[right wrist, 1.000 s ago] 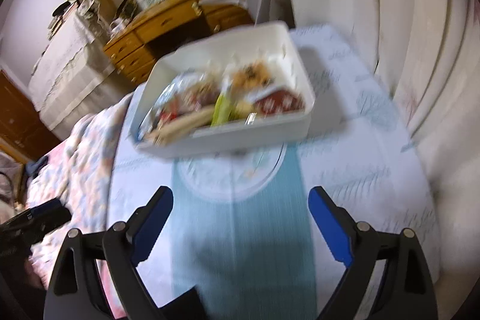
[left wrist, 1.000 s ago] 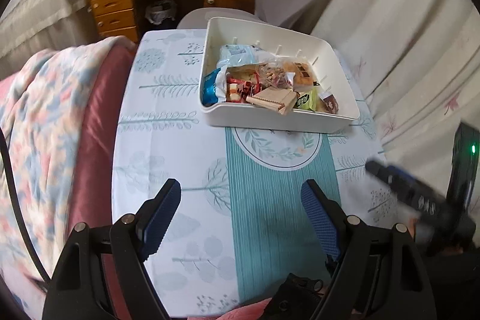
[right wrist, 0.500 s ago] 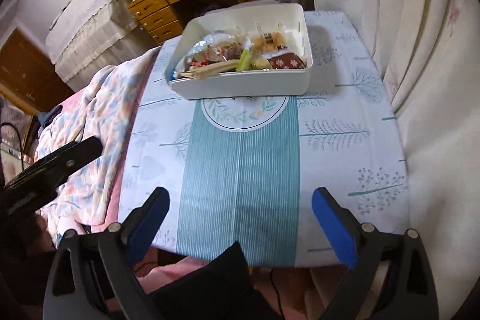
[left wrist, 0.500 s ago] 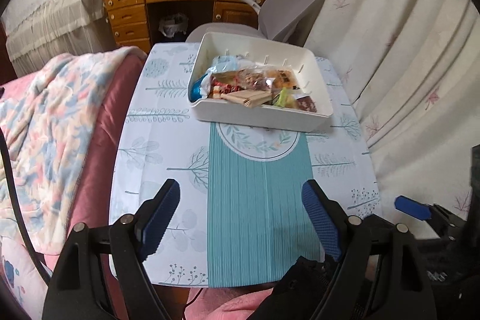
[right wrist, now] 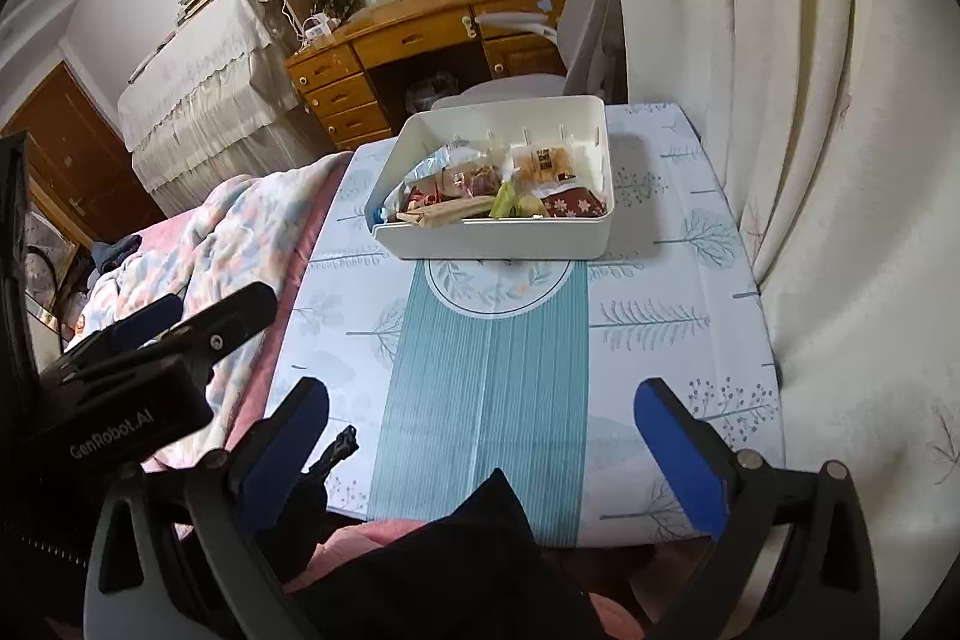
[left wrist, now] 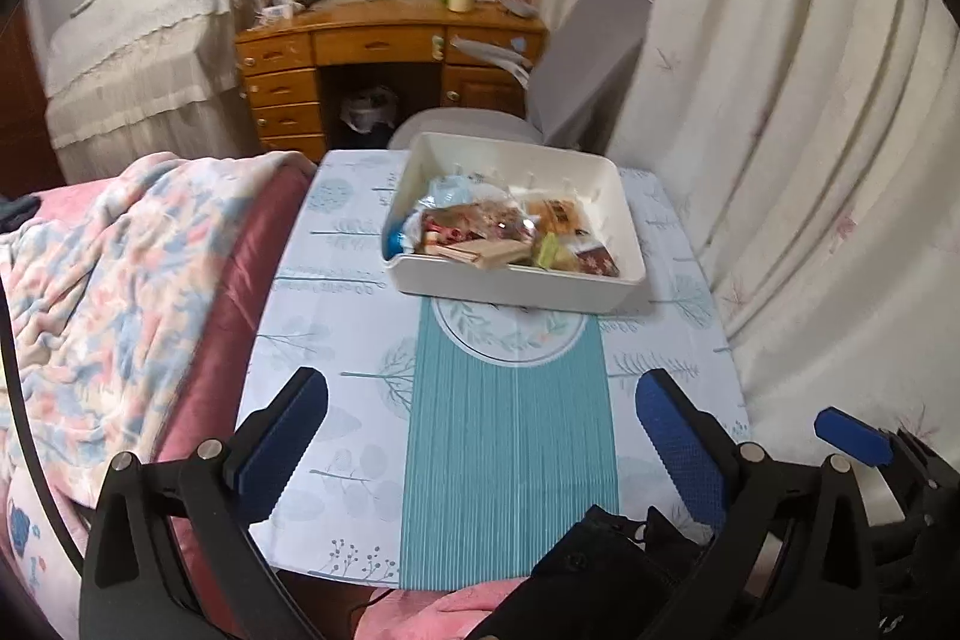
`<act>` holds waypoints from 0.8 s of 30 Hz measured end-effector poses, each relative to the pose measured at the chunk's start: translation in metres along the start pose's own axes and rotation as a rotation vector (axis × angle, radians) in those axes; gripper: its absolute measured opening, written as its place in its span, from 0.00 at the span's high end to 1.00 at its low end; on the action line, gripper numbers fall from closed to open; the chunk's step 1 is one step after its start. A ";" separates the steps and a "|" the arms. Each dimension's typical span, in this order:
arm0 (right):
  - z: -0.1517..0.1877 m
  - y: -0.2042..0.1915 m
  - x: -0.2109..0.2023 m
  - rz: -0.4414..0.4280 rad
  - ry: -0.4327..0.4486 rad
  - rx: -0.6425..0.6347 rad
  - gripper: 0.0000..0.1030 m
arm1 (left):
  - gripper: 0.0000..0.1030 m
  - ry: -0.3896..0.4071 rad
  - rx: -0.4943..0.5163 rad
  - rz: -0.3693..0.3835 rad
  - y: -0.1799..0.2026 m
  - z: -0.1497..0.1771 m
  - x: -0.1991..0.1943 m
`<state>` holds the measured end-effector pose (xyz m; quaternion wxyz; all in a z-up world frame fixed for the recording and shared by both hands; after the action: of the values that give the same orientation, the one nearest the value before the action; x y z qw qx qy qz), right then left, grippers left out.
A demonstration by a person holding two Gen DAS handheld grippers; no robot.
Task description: Organize snacks
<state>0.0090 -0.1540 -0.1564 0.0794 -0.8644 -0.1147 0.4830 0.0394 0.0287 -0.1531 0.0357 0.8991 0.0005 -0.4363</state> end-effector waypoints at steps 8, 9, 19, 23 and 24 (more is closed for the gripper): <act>0.000 -0.002 0.005 -0.002 0.011 -0.030 0.00 | 0.01 0.005 -0.023 -0.099 -0.008 0.009 -0.001; 0.001 -0.002 0.005 -0.002 0.008 -0.030 0.00 | 0.01 0.005 -0.024 -0.106 -0.009 0.009 -0.001; 0.002 0.000 0.008 0.000 0.003 -0.019 0.00 | 0.01 -0.002 -0.010 -0.140 -0.010 0.014 -0.003; 0.009 0.003 0.011 0.006 0.000 -0.004 0.00 | 0.01 -0.003 -0.007 -0.139 -0.010 0.016 -0.003; 0.009 0.004 0.011 0.007 0.001 -0.001 0.00 | 0.01 -0.004 -0.007 -0.140 -0.010 0.016 -0.003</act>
<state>0.0073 -0.1542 -0.1710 0.0774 -0.8652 -0.1116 0.4827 0.0245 0.0377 -0.1610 0.0084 0.8960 0.0650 -0.4393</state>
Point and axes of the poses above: each gripper's, at about its wrist camera, not at the fingertips, and x roughly the way its jaws point, y to its right, z to its underside, the point moved 8 cm from there along x, roughly the way its jaws point, and after that the axes turned 4 degrees about x, right-handed, at the moved point
